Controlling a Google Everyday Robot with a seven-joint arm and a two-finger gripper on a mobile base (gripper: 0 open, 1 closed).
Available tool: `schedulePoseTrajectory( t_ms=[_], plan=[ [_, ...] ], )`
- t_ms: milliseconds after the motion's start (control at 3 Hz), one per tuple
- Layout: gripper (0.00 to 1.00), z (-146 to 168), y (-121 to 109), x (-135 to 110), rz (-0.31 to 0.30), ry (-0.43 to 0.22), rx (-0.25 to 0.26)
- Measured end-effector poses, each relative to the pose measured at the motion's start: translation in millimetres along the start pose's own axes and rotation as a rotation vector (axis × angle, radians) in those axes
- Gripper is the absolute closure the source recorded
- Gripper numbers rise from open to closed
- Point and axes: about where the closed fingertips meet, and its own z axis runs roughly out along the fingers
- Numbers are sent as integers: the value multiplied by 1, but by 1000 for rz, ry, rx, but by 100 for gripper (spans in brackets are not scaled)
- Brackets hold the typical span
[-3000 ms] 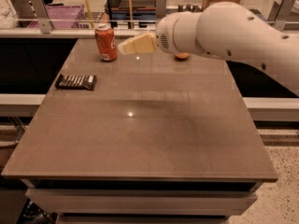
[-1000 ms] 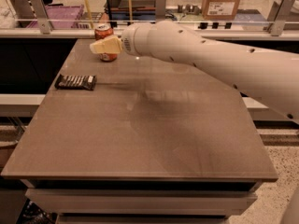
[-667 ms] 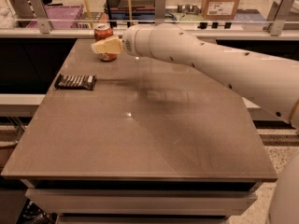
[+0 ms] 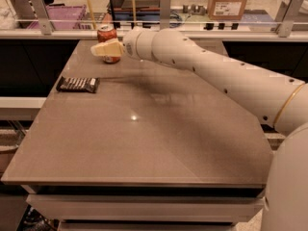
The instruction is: Knock coke can over
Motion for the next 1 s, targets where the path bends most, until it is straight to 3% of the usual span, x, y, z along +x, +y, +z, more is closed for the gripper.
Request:
schedulePoseTrajectory(
  t_ms=[1000],
  plan=[
    [0, 48, 14, -6, -35, -24, -105]
  ],
)
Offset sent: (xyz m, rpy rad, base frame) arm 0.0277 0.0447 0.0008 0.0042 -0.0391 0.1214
